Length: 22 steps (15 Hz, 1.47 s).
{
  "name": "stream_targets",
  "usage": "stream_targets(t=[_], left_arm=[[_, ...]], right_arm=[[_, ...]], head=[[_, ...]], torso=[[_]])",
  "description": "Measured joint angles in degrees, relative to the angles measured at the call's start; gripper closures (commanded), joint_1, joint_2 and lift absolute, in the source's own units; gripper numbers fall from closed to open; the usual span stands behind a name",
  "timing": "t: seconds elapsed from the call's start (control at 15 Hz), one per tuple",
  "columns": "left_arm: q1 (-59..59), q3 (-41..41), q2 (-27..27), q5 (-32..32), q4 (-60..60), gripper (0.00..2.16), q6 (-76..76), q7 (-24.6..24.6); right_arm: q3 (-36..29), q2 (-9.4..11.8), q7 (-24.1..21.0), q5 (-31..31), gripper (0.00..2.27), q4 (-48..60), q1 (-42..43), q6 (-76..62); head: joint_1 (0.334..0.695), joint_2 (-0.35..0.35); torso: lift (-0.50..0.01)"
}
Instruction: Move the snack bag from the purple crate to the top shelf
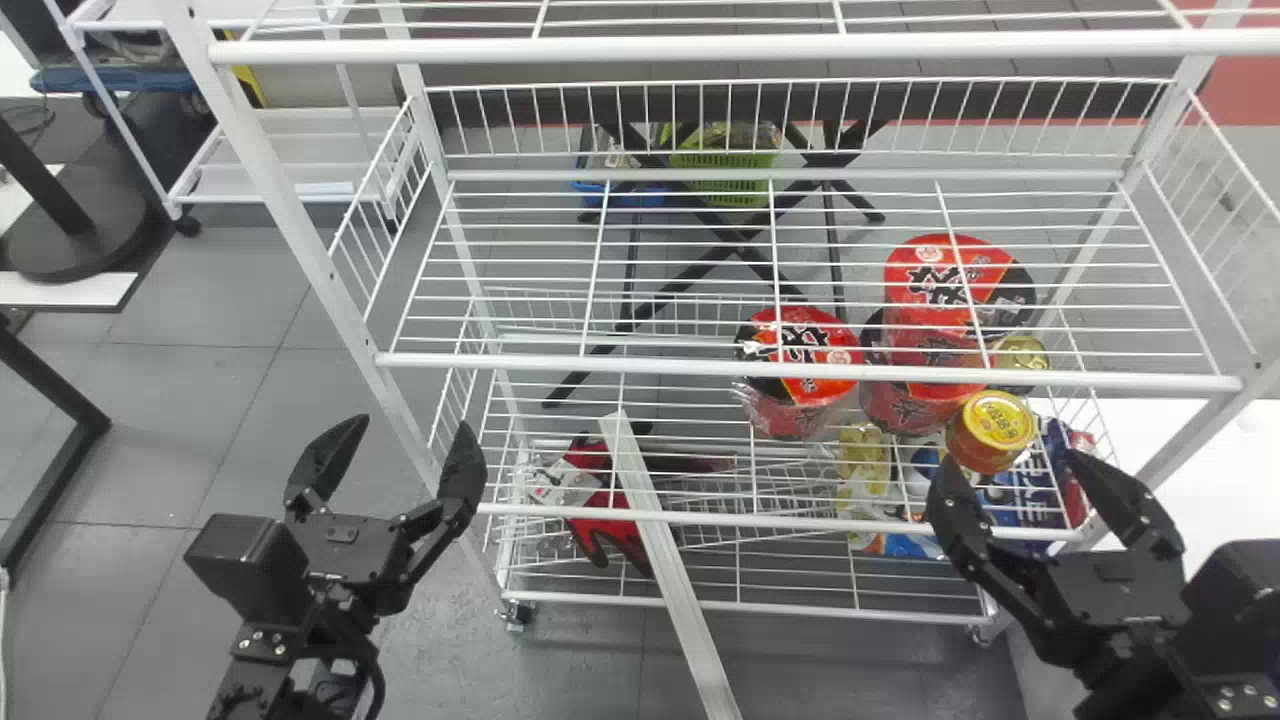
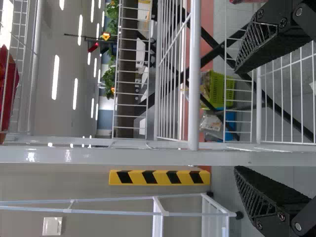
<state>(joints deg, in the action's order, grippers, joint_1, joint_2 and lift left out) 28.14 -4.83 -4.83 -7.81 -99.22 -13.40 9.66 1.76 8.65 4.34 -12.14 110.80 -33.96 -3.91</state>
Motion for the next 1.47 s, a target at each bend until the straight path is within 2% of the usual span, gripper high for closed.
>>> stream_targets(t=[1.13, 1.47], left_arm=[[0.0, 0.4, 0.0, 1.5, 0.1, 0.13, -0.2, -0.3], [-0.1, 0.4, 0.0, 1.5, 0.2, 0.13, -0.2, -0.3]], right_arm=[[0.0, 0.0, 0.0, -0.1, 0.02, -0.5, 0.1, -0.7], [-0.6, 0.0, 3.4, -1.5, 0.02, -1.8, 0.1, -5.1]], head=[[0.695, 0.058], [0.695, 0.062]], torso=[[-0.454], [-0.456]])
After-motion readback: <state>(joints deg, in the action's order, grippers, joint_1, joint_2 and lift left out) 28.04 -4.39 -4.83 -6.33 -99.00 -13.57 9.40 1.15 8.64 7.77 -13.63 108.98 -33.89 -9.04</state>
